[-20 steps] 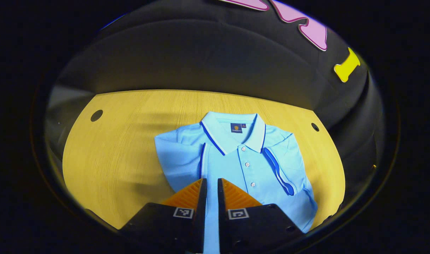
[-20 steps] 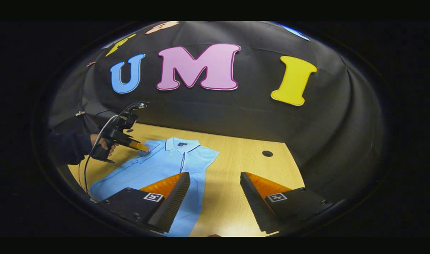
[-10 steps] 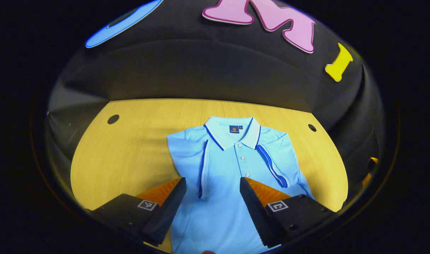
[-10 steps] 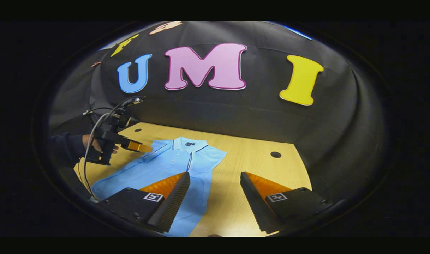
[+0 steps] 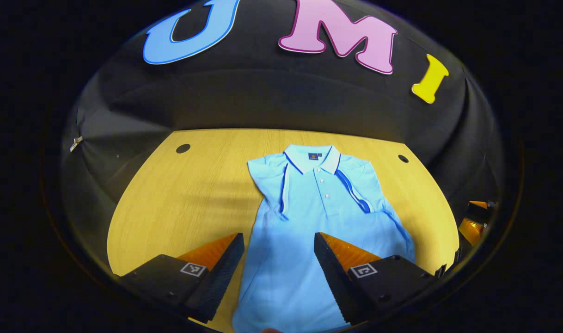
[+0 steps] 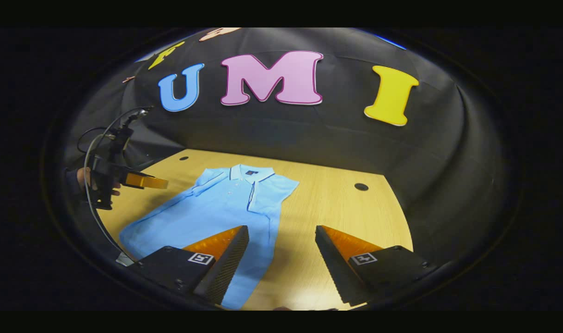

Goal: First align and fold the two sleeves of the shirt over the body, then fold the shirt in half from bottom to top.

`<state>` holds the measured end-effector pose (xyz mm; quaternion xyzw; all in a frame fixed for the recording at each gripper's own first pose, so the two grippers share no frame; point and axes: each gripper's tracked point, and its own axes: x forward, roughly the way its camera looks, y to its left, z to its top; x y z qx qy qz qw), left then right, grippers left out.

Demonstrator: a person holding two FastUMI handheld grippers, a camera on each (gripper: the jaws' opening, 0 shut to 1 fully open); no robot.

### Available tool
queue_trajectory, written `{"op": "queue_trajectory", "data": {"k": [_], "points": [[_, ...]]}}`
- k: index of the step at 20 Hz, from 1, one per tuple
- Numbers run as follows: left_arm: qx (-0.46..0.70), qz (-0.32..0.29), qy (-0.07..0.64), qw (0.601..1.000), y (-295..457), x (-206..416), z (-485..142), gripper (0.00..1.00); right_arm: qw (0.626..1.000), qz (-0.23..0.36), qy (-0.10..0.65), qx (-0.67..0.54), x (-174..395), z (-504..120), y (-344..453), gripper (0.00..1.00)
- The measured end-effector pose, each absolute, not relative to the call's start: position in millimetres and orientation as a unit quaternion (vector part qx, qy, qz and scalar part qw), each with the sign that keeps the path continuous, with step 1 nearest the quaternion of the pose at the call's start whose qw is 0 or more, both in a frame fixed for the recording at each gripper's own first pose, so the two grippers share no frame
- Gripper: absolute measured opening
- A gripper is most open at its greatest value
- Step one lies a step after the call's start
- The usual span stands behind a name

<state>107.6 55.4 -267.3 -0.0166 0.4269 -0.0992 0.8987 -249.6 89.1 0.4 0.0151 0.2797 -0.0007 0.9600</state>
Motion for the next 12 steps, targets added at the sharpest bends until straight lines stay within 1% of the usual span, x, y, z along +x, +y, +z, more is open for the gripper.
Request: {"op": "queue_trajectory", "data": {"k": [6, 12], "points": [[0.004, -0.124, 0.443, 0.888, 87, 50, -278, 0.97, 0.944, -0.031, 0.329, 0.021, -308, -31, 119, 0.92], [0.008, -0.146, 0.477, 0.866, 107, -18, -304, 0.98, 0.927, -0.031, 0.373, 0.021, -354, -66, 155, 0.92]]}}
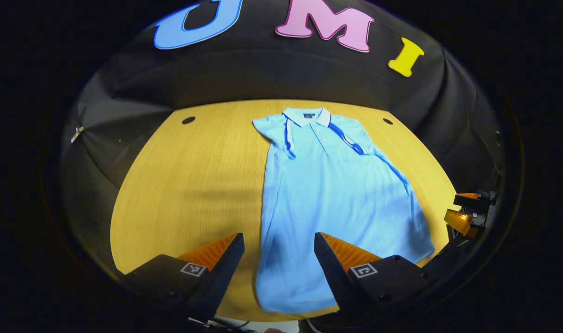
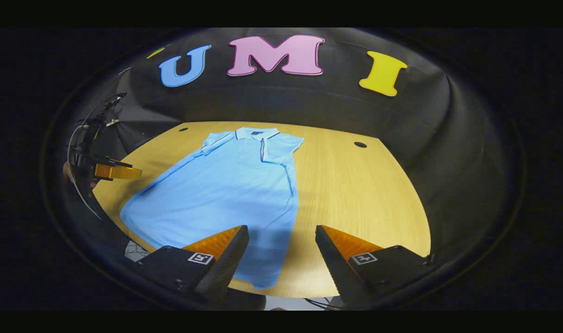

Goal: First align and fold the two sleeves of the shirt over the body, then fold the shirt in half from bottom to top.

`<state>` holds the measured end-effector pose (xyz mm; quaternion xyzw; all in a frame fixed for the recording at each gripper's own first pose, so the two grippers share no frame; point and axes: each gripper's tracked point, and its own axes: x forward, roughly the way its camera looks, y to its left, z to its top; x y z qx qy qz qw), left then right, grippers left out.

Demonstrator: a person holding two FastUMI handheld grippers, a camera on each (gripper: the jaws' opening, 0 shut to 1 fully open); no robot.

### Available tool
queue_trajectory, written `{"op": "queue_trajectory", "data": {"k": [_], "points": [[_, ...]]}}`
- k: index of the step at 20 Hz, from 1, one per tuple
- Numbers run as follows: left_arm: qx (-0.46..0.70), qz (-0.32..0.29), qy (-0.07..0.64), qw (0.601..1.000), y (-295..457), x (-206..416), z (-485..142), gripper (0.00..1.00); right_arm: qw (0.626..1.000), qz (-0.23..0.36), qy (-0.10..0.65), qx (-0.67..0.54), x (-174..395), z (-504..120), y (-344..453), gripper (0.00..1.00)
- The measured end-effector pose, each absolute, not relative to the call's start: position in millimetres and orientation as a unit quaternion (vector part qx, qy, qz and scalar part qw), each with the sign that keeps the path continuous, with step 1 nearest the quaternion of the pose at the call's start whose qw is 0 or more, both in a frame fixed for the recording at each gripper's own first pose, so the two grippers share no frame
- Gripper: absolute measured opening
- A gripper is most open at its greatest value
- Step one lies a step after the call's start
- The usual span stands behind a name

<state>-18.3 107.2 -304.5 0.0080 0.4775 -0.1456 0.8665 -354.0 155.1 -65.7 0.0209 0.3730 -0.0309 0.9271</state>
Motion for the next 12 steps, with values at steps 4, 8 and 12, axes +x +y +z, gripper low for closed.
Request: {"op": "queue_trajectory", "data": {"k": [4, 8, 12], "points": [[0.013, -0.148, 0.501, 0.852, 121, -64, -329, 0.97, 0.918, -0.035, 0.394, 0.023, -381, -86, 168, 0.92], [0.006, -0.143, 0.520, 0.842, 132, -90, -348, 0.98, 0.907, -0.035, 0.419, 0.016, -408, -110, 181, 0.92], [0.000, -0.144, 0.528, 0.837, 132, -108, -360, 0.97, 0.898, -0.050, 0.437, 0.028, -429, -130, 188, 0.92]]}}
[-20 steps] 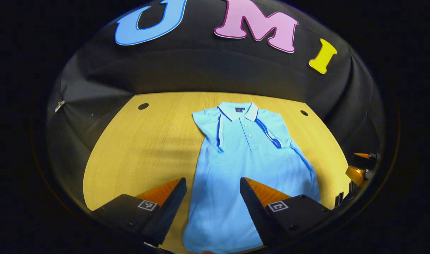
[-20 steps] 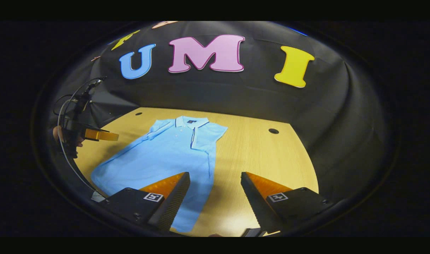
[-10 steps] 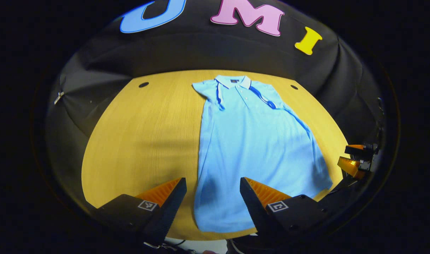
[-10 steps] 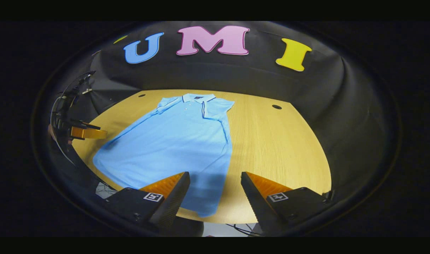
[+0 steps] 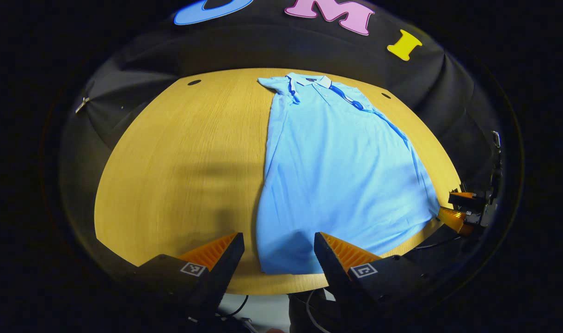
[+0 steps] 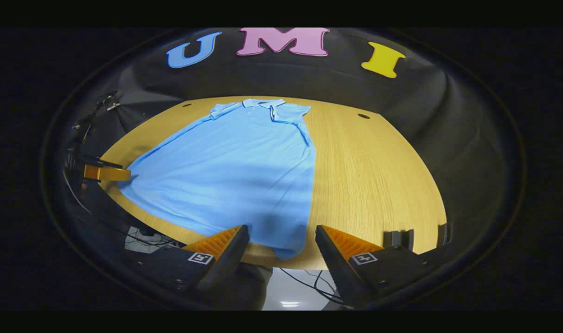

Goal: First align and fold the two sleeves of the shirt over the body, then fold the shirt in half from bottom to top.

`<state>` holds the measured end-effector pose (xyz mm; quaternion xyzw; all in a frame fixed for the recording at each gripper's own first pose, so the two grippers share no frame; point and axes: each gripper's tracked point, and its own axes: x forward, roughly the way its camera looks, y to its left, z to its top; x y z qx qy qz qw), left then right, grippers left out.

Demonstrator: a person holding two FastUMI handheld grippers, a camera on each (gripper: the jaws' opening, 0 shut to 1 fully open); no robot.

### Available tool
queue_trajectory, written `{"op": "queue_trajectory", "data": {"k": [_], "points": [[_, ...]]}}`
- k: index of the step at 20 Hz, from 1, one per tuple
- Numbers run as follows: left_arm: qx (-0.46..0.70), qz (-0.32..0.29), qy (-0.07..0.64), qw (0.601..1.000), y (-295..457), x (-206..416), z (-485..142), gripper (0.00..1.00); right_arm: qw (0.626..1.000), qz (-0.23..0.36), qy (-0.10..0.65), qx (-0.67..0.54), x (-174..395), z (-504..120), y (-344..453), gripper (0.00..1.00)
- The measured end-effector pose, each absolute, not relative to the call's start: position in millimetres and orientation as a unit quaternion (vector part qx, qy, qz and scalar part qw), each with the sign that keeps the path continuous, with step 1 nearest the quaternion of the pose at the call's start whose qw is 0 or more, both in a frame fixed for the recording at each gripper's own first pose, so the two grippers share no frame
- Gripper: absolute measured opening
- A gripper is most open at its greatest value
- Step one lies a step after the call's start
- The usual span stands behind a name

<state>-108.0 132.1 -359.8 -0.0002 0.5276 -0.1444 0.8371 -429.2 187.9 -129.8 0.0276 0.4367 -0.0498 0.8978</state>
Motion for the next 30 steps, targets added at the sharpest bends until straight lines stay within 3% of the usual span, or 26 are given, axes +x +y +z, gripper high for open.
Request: {"op": "queue_trajectory", "data": {"k": [6, 8, 10, 11, 12, 13, 14, 15, 16, 18, 19, 20, 22, 23, 24, 25, 29, 30], "points": [[0.049, -0.158, 0.509, 0.845, 124, -114, -373, 0.98, 0.894, -0.080, 0.435, 0.068, -433, -147, 196, 0.92], [0.066, -0.169, 0.504, 0.844, 117, -114, -372, 0.99, 0.896, -0.093, 0.426, 0.081, -430, -149, 194, 0.86], [0.066, -0.167, 0.506, 0.844, 114, -113, -372, 0.97, 0.894, -0.105, 0.427, 0.088, -432, -149, 189, 0.71], [0.064, -0.165, 0.507, 0.844, 113, -111, -372, 0.94, 0.893, -0.110, 0.427, 0.091, -430, -149, 188, 0.48], [0.064, -0.167, 0.508, 0.842, 110, -109, -372, 0.88, 0.892, -0.112, 0.427, 0.090, -428, -147, 189, 0.35], [0.066, -0.170, 0.505, 0.843, 107, -106, -373, 0.86, 0.892, -0.108, 0.430, 0.083, -425, -149, 191, 0.31], [0.066, -0.171, 0.506, 0.843, 106, -106, -372, 0.68, 0.891, -0.108, 0.434, 0.076, -424, -147, 191, 0.28], [0.068, -0.175, 0.507, 0.841, 104, -105, -371, 0.64, 0.891, -0.104, 0.436, 0.071, -421, -147, 194, 0.23], [0.068, -0.175, 0.508, 0.841, 103, -104, -371, 0.49, 0.891, -0.103, 0.435, 0.074, -421, -145, 195, 0.13], [0.061, -0.176, 0.511, 0.839, 102, -102, -370, 0.20, 0.890, -0.103, 0.437, 0.085, -417, -148, 196, 0.03], [0.055, -0.175, 0.512, 0.839, 102, -101, -369, 0.16, 0.888, -0.102, 0.439, 0.091, -417, -147, 196, 0.08], [0.047, -0.178, 0.515, 0.837, 101, -101, -369, 0.11, 0.887, -0.100, 0.440, 0.096, -415, -148, 197, 0.02], [0.037, -0.187, 0.518, 0.834, 100, -101, -367, 0.07, 0.886, -0.090, 0.444, 0.100, -413, -146, 198, 0.06], [0.025, -0.191, 0.523, 0.830, 98, -100, -367, 0.07, 0.888, -0.090, 0.441, 0.098, -410, -143, 196, 0.12], [0.010, -0.191, 0.527, 0.828, 96, -101, -365, 0.07, 0.891, -0.089, 0.434, 0.098, -404, -138, 195, 0.00], [0.000, -0.192, 0.531, 0.825, 96, -100, -364, 0.07, 0.894, -0.086, 0.429, 0.098, -400, -133, 195, 0.06], [-0.032, -0.190, 0.520, 0.832, 94, -81, -341, 0.06, 0.909, -0.074, 0.399, 0.094, -374, -108, 191, 0.06], [-0.035, -0.191, 0.513, 0.836, 94, -74, -334, 0.06, 0.913, -0.071, 0.392, 0.092, -367, -101, 189, 0.01]]}}
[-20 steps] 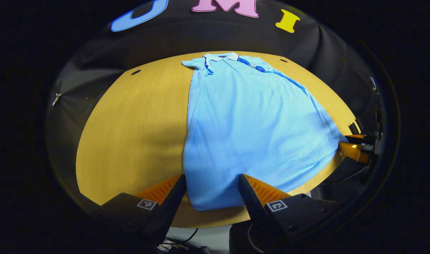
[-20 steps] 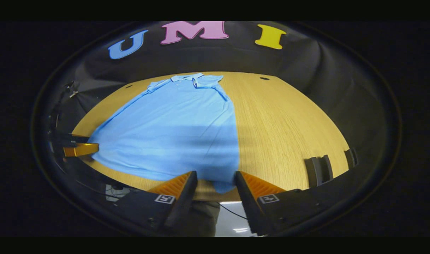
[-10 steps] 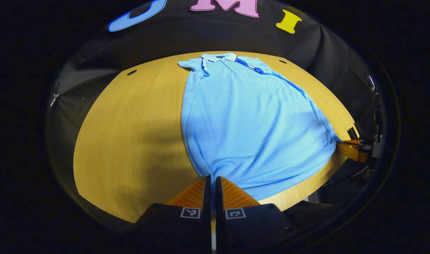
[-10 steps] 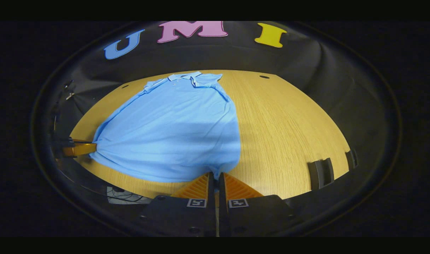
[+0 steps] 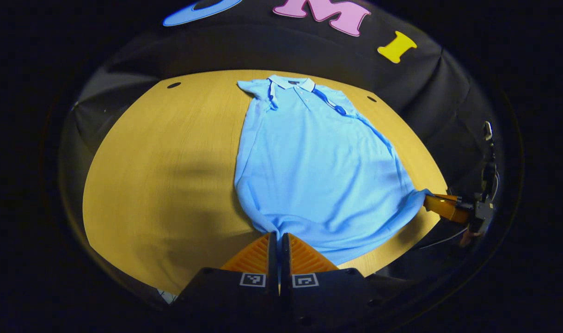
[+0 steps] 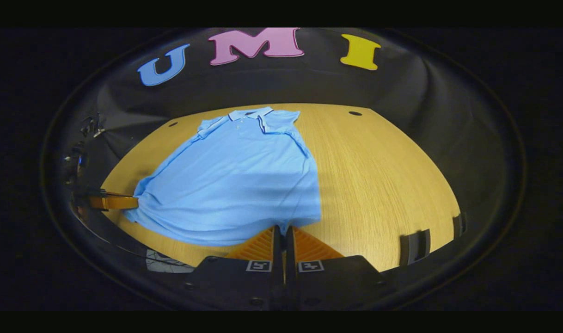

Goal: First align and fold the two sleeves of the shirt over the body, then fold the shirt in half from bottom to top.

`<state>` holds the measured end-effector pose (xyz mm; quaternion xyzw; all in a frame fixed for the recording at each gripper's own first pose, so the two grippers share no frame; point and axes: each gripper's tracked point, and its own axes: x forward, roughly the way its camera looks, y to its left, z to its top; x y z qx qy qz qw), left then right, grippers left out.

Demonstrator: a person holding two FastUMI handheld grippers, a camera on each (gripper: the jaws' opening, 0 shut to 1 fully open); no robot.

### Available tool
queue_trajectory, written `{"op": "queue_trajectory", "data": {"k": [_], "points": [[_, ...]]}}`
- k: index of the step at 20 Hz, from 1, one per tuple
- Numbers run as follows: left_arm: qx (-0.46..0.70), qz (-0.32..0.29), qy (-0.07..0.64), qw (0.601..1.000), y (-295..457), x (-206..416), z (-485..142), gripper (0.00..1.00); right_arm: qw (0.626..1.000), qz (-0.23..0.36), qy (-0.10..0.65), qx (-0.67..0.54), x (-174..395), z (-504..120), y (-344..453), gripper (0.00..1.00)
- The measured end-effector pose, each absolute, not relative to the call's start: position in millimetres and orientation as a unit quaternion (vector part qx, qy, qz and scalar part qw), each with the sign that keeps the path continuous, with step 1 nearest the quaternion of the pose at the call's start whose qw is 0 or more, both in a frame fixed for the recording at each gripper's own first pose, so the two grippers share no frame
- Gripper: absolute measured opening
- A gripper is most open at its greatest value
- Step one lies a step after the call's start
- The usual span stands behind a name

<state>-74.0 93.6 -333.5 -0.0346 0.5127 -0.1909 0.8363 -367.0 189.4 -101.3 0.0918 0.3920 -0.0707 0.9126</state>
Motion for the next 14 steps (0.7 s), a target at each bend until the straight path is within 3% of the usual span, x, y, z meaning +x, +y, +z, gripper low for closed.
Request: {"op": "queue_trajectory", "data": {"k": [1, 5, 6, 7, 9, 10, 11, 12, 14], "points": [[-0.034, -0.192, 0.505, 0.841, 94, -66, -325, 0.06, 0.916, -0.069, 0.385, 0.088, -362, -96, 187, 0.06], [-0.032, -0.198, 0.476, 0.856, 88, -36, -298, 0.06, 0.927, -0.061, 0.363, 0.076, -339, -75, 181, 0.06], [-0.033, -0.198, 0.470, 0.860, 86, -30, -293, 0.06, 0.929, -0.060, 0.357, 0.072, -332, -70, 179, 0.12], [-0.034, -0.198, 0.466, 0.862, 85, -23, -289, 0.06, 0.932, -0.060, 0.352, 0.068, -326, -65, 176, 0.00], [-0.038, -0.200, 0.457, 0.866, 81, -9, -279, 0.06, 0.936, -0.059, 0.341, 0.061, -312, -53, 172, 0.00], [-0.041, -0.201, 0.451, 0.869, 79, -2, -274, 0.06, 0.939, -0.058, 0.334, 0.056, -304, -47, 170, 0.11], [-0.045, -0.202, 0.445, 0.871, 77, 7, -268, 0.06, 0.941, -0.059, 0.328, 0.053, -296, -40, 168, 0.00], [-0.049, -0.202, 0.440, 0.873, 76, 15, -263, 0.06, 0.944, -0.059, 0.322, 0.049, -288, -34, 166, 0.11], [-0.054, -0.202, 0.432, 0.877, 75, 32, -253, 0.06, 0.948, -0.060, 0.310, 0.040, -271, -20, 163, 0.08]]}}
